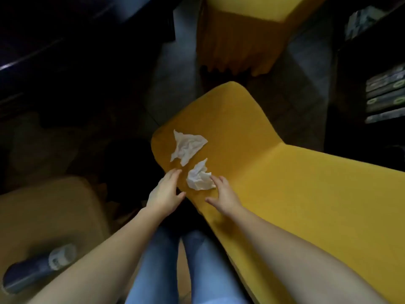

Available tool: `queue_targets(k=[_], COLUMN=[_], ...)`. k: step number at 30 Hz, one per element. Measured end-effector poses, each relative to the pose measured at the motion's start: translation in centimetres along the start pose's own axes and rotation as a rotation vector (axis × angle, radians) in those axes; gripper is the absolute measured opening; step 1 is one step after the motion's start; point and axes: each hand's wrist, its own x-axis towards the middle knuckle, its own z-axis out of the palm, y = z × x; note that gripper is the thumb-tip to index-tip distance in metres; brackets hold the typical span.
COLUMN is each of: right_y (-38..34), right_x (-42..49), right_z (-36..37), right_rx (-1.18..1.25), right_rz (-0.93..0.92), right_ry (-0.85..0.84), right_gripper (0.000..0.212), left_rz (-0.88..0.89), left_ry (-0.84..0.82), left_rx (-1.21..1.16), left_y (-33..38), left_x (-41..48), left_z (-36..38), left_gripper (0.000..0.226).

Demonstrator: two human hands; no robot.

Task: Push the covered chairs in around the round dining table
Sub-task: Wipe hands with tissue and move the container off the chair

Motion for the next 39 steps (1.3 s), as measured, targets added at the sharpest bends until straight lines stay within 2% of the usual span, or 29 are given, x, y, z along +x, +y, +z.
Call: queue_targets(k=[4, 8, 12, 14, 18, 23, 25, 28, 31, 34, 37, 39], right_y=[-0.2, -0.7, 0.5, 1.1, 1.5, 1.3, 0.8, -0.9, -3.4, -6.4, -9.8, -12.3], right_x=[3.4, 7.1, 8.8, 8.7, 8.4, 7.7, 8.1, 8.8, 9.0, 9.2, 9.6, 9.8], right_z=[1.3, 3.1, 4.8, 5.6, 6.4, 6.2, 5.9, 4.9, 4.6, 5.0, 5.5, 6.1], right_rx=[0.027, 0.102, 0.013, -0.033, -0.108, -0.204, -0.231, -0.183, -0.087, -0.035, 0.085, 0.128], right_rz=[0.015, -0.048, -0.093, -0.103, -0.115, -0.030, 0.013, 0.113, 0.181, 0.150, 0.074, 0.015], right_ry=[0.109, 0.118, 0.113, 0.150, 0.245, 0.222, 0.198, 0.115, 0.027, -0.013, -0.104, -0.139], right_gripper=[0.069, 0.060, 0.056, 0.056, 0.056, 0.050, 0.040, 0.023, 0.023, 0.023, 0.031, 0.032], left_rz=[0.082, 0.198, 0.221, 0.239, 0.191, 0.033, -0.112, -0.278, -0.369, -0.436, -0.582, -0.687], left_ry=[-0.022, -0.014, -0.086, -0.017, 0.073, 0.082, 0.102, 0.116, 0.114, 0.150, 0.162, 0.167], left_rx=[0.084, 0.194, 0.323, 0.339, 0.190, -0.050, -0.204, -0.398, -0.504, -0.611, -0.774, -0.951], left_y=[-0.5, -2.1, -3.3, -3.9, -5.0, -7.0, -7.5, -8.6, -10.5, -12.5, -14.8, -16.2], left_x=[5.4, 11.4, 14.3, 14.0, 12.4, 10.6, 9.6, 7.8, 5.9, 3.6, 1.7, 1.1], left_z=[0.3, 1.8, 4.0, 4.9, 5.7, 6.5, 6.1, 5.5, 4.8, 3.9, 3.3, 3.1], left_gripper=[0.078, 0.085, 0.077, 0.067, 0.045, 0.020, 0.023, 0.040, 0.031, 0.022, 0.005, 0.013])
